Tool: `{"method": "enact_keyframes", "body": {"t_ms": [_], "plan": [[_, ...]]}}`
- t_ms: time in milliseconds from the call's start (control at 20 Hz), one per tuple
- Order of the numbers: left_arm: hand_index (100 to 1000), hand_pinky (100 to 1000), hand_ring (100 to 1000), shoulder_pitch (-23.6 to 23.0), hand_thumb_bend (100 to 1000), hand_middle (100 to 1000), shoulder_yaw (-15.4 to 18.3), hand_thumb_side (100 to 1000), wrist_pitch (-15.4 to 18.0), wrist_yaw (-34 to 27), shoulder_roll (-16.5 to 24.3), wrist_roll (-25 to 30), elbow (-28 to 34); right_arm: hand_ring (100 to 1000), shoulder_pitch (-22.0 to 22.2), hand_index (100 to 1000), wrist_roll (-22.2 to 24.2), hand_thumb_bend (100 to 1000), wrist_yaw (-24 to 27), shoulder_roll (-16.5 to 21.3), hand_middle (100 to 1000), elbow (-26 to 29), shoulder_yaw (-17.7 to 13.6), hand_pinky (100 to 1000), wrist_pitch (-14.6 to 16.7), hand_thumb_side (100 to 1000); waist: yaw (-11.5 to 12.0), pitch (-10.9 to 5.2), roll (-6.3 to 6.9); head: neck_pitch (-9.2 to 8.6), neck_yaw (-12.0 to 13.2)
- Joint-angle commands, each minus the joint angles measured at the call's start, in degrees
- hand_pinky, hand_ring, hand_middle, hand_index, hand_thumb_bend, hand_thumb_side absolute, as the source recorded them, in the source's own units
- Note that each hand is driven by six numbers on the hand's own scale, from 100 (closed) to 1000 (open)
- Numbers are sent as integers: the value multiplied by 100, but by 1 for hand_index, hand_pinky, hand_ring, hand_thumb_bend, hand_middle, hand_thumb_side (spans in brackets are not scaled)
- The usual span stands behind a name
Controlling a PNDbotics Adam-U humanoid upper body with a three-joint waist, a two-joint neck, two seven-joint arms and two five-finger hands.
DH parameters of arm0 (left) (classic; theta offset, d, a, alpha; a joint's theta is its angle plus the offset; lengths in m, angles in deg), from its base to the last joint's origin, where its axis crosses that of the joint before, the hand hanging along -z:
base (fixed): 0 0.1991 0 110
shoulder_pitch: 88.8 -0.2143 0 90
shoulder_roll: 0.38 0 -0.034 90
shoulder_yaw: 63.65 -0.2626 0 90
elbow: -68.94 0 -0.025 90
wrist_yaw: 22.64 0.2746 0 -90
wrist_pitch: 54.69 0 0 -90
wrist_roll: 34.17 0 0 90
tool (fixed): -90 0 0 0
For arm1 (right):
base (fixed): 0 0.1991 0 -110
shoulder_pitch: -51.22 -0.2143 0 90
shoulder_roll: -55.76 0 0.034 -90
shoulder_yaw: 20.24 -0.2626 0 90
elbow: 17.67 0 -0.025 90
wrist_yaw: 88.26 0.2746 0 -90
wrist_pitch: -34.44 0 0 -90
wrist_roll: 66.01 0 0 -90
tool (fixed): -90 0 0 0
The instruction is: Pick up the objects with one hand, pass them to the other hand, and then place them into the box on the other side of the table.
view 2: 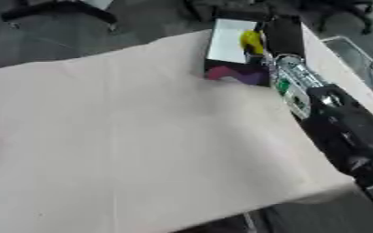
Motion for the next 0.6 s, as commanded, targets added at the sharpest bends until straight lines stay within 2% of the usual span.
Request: {"method": "enact_keyframes", "body": {"t_ms": [50, 100, 150, 200, 250, 300, 400, 500, 550, 600], "plan": [[697, 709, 573, -17, 157, 552, 125, 726, -144, 118, -95, 9, 195, 621, -128, 629, -377, 556, 80, 386, 1000, -259, -265, 543, -139, 331, 118, -15, -29, -186, -309], [697, 709, 573, -42, 157, 552, 131, 727, -166, 157, -135, 24, 213, 630, -143, 727, -484, 725, 53, 417, 1000, -311, -302, 552, -190, 340, 173, 11, -35, -213, -376], [697, 709, 573, -69, 156, 552, 140, 729, -179, 195, -165, 34, 228, 641, -161, 778, -600, 830, -27, 447, 1000, -324, -327, 562, -263, 371, 213, 35, -42, -236, -426], [697, 710, 573, -89, 156, 552, 150, 730, -186, 227, -184, 40, 241, 652, -173, 851, -697, 824, -134, 467, 1000, -302, -339, 572, -347, 477, 237, 51, -48, -248, -459], [697, 709, 573, -104, 154, 552, 163, 730, -192, 255, -194, 39, 248, 655, -182, 870, -781, 923, -257, 480, 1000, -233, -344, 575, -432, 385, 249, 62, -54, -250, -480], [697, 709, 573, -107, 154, 552, 179, 730, -199, 277, -200, 29, 247, 660, -183, 903, -852, 950, -387, 496, 1000, -112, -340, 583, -497, 412, 252, 70, -62, -249, -488], [697, 709, 573, -88, 154, 553, 215, 730, -215, 319, -195, -2, 230, 668, -135, 910, -915, 932, -663, 537, 1000, 316, -317, 597, -561, 452, 236, 81, -88, -239, -470], [696, 709, 573, -75, 154, 553, 247, 731, -231, 369, -169, -27, 190, 679, -35, 902, -805, 853, -949, 588, 1000, 890, -259, 619, -533, 472, 205, 76, -114, -210, -339], [696, 709, 574, -77, 160, 554, 270, 725, -232, 400, -142, -44, 156, 690, 29, 899, -698, 740, -1094, 608, 1000, 1235, -215, 637, -468, 425, 185, 66, -121, -189, -193], [697, 709, 574, -85, 160, 555, 297, 724, -218, 439, -102, -64, 118, 697, 105, 897, -538, 672, -1244, 617, 1000, 1593, -167, 649, -387, 393, 164, 55, -125, -164, -3]]}}
